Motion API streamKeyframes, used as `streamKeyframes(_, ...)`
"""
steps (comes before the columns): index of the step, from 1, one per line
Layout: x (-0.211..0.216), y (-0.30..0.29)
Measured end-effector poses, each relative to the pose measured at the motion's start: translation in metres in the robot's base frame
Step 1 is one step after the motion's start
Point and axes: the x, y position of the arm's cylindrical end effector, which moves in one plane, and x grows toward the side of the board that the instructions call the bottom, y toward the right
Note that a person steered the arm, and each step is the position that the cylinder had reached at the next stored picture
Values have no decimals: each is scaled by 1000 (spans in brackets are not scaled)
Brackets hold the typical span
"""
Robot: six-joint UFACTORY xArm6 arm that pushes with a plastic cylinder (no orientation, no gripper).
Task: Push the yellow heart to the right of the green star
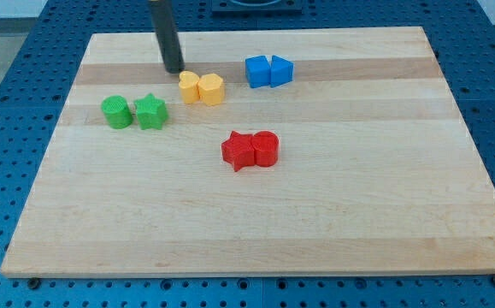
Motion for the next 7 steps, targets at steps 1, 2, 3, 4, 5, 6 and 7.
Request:
streamKeyframes(1,4,15)
streamKeyframes(2,21,15)
streamKeyframes(3,42,15)
streamKeyframes(4,58,15)
streamKeyframes(5,62,15)
streamKeyframes(6,64,15)
streamKeyframes(7,66,15)
